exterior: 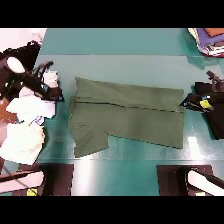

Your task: Fold the shirts.

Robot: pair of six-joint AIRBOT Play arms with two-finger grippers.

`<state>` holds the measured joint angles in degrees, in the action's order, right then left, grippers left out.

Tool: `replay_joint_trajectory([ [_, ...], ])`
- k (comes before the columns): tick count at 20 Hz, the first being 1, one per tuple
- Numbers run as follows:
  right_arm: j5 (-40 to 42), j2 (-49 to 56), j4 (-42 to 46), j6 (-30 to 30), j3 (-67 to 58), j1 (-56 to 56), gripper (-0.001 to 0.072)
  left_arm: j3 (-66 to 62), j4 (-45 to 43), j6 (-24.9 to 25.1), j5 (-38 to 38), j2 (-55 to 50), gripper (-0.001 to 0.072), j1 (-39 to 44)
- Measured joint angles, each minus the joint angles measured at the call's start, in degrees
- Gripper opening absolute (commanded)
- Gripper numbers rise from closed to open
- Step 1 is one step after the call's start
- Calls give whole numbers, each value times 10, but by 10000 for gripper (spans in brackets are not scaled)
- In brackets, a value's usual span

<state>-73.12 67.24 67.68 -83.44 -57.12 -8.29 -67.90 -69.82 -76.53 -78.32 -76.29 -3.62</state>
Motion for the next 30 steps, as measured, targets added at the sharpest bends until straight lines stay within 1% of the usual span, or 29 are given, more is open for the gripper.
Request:
replay_joint_trajectory([
  [4,-4,-64,-2,0,26,-17,433,184,43,-8,8,110,421,0],
  [8,-4,-101,-4,0,34,-21,433,336,115,-9,54,170,421,0],
  [12,-5,-123,-5,0,36,-22,433,401,154,-9,108,186,420,0],
  [18,-12,-145,-6,0,37,-23,433,422,202,-2,169,192,417,0],
  [19,-14,-147,-7,0,37,-23,433,423,206,-1,177,192,295,0],
  [20,-18,-148,-7,0,37,-23,433,424,206,-1,190,192,101,0],
  [21,-21,-149,-7,0,37,-23,433,426,203,2,198,192,24,0],
  [25,-44,-150,1,0,38,-23,433,421,226,25,200,192,23,0],
  [27,-68,-150,22,0,50,-27,433,406,231,36,186,193,23,0],
  [30,-110,-150,59,1,104,-61,436,376,236,54,156,193,24,0],
])
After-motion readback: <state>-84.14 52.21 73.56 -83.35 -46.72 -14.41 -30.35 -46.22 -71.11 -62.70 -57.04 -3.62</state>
